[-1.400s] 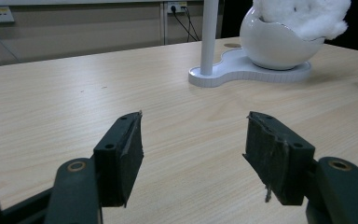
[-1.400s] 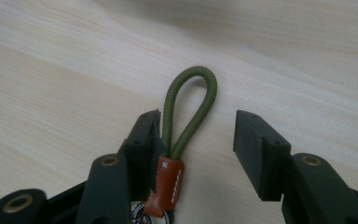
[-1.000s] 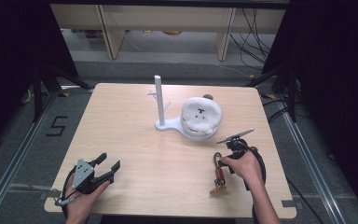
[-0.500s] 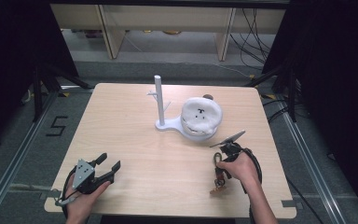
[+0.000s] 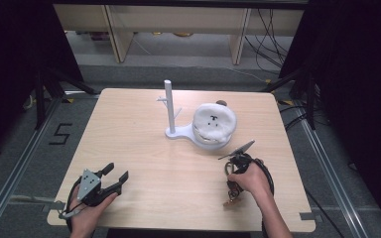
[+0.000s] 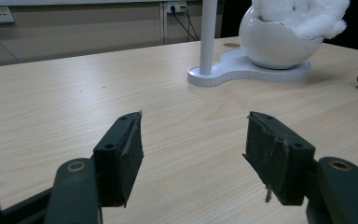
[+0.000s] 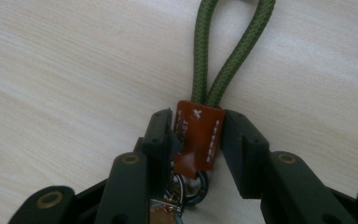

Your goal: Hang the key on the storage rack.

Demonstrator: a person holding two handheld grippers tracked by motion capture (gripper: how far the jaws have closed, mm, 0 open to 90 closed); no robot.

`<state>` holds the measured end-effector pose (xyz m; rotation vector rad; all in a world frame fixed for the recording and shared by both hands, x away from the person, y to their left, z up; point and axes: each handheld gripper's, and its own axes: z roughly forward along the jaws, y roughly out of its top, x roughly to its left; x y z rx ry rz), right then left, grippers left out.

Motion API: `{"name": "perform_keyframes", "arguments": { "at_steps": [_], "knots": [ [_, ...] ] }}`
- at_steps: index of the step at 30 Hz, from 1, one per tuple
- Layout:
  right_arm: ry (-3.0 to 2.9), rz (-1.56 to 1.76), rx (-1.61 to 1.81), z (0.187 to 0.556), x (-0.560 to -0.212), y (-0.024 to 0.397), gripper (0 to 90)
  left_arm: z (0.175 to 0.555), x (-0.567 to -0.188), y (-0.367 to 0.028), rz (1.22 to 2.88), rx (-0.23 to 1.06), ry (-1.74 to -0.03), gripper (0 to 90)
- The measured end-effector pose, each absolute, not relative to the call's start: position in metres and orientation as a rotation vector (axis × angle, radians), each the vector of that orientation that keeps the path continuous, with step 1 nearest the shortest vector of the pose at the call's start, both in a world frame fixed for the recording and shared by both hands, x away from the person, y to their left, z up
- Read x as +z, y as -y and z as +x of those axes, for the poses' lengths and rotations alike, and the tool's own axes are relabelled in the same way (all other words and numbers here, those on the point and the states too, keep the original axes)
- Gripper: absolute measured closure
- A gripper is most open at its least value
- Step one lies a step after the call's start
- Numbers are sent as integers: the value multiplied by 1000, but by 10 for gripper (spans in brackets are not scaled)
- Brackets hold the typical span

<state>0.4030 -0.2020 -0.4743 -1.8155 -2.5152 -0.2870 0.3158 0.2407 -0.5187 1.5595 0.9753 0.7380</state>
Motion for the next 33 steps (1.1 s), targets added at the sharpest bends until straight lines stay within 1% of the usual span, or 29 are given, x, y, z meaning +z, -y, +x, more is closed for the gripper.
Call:
{"name": "perform_keyframes", "arguments": {
  "at_steps": [2,4,6,9,10,11,13,14,20,25,33],
  "knots": [
    [2502,-1835,-298,402,-475,199,657,316,-519,-241,1559,736,-972,356],
    [2570,-1777,-307,404,-476,200,675,316,-519,-241,1566,739,-964,356],
    [2503,-1811,-238,403,-472,196,688,316,-519,-241,1565,738,-964,356],
    [2493,-1815,-239,403,-472,196,699,316,-519,-241,1565,743,-969,356],
    [2493,-1821,-262,403,-473,196,704,316,-519,-242,1566,744,-969,356],
    [2542,-1789,-341,403,-474,200,747,316,-519,-242,1566,744,-969,356],
    [2563,-1757,-368,403,-473,203,757,316,-519,-241,1560,745,-970,356],
    [2504,-1790,-331,401,-469,202,760,316,-519,-241,1563,742,-969,356],
    [2568,-1760,-437,398,-472,207,781,315,-518,-241,1582,739,-974,356],
    [2544,-1787,-426,391,-464,206,792,316,-519,-241,1570,736,-968,356],
    [2581,-1765,-644,380,-454,206,795,315,-518,-240,1575,714,-969,356]
  ]
}}
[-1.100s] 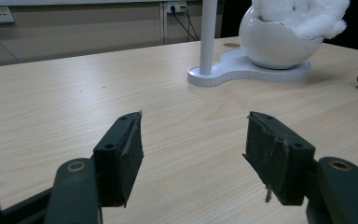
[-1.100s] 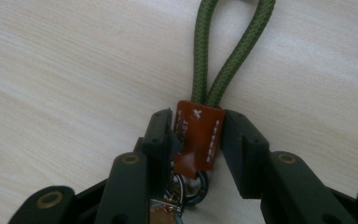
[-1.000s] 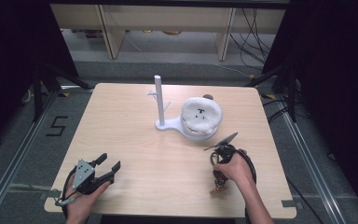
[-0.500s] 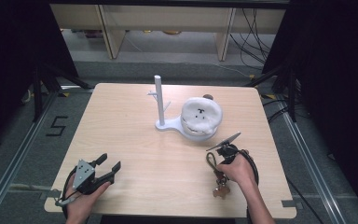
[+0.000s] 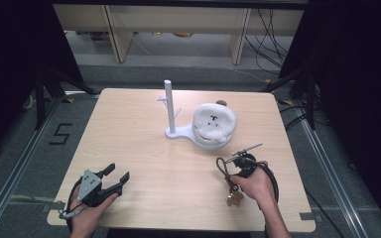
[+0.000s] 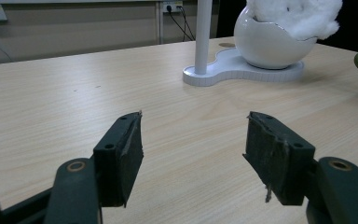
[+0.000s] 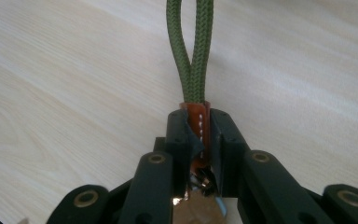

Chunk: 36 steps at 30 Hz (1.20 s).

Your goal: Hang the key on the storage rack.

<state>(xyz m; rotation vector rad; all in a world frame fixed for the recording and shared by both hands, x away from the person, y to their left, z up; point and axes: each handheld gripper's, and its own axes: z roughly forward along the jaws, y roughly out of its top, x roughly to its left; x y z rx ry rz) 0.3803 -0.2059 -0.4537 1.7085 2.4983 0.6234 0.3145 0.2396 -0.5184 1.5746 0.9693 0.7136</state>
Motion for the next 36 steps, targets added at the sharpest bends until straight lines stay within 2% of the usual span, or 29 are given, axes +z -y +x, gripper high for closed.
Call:
{"name": "perform_keyframes", "arguments": {
  "at_steps": [19,36],
  "knots": [
    [-2334,1442,1107,368,-439,203,795,316,-520,-238,1542,688,-958,355],
    [-2131,1217,1353,367,-442,196,795,314,-519,-238,1550,680,-969,358]
  ]
}}
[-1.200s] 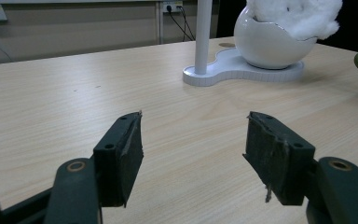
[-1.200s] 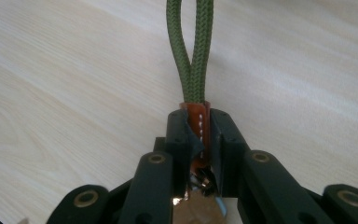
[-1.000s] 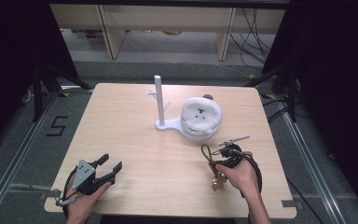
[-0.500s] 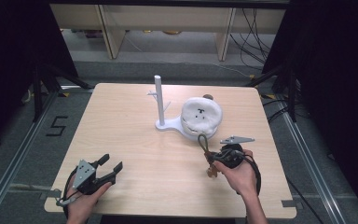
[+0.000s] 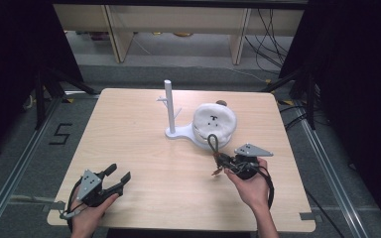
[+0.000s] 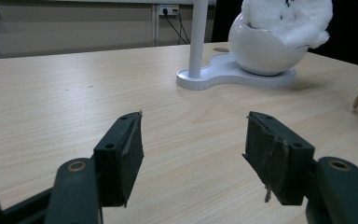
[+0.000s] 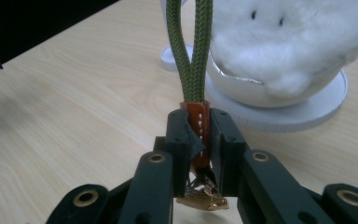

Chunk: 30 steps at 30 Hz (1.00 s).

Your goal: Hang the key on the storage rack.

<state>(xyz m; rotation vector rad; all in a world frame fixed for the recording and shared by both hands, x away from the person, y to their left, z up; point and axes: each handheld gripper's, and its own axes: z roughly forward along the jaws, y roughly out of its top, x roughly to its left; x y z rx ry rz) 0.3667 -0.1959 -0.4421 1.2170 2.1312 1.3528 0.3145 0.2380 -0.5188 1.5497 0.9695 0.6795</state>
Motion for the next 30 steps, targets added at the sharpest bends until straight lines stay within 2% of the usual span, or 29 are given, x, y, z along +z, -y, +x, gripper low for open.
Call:
{"name": "perform_keyframes", "arguments": {
  "at_steps": [13,30],
  "knots": [
    [-2050,1083,1514,365,-444,180,795,315,-508,-226,1495,568,-931,363],
    [-1986,995,1630,362,-437,158,795,335,-458,-190,1488,400,-779,520]
  ]
}}
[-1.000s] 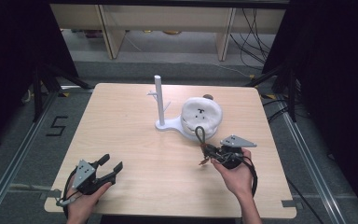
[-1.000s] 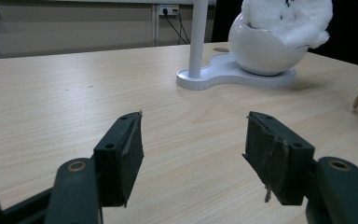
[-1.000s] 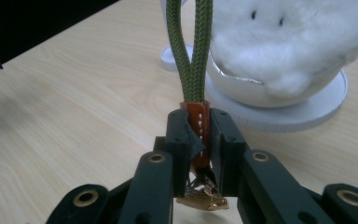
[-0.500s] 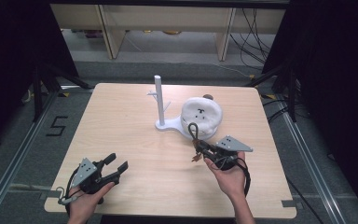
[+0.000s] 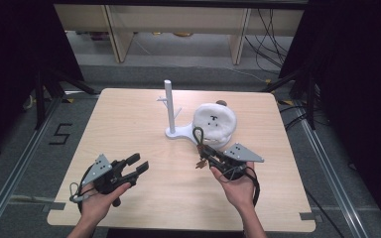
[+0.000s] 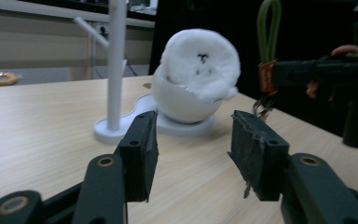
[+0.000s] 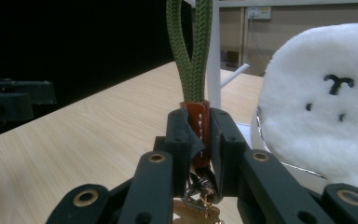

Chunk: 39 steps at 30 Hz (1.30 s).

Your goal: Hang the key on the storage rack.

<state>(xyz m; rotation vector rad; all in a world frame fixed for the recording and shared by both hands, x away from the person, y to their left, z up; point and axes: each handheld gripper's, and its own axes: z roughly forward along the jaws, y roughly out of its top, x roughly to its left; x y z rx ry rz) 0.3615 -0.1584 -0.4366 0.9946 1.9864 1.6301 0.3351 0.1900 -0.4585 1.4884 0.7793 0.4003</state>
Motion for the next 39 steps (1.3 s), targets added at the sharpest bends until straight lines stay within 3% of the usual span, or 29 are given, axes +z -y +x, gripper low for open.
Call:
{"name": "perform_keyframes", "arguments": {
  "at_steps": [4,11,39],
  "knots": [
    [-1980,946,1646,362,-437,154,795,342,-447,-175,1479,306,-748,575],
    [-1992,931,1677,362,-436,145,795,353,-433,-157,1519,263,-701,640],
    [-2017,849,1718,355,-434,122,795,376,-416,-131,1546,193,-647,643]
  ]
}}
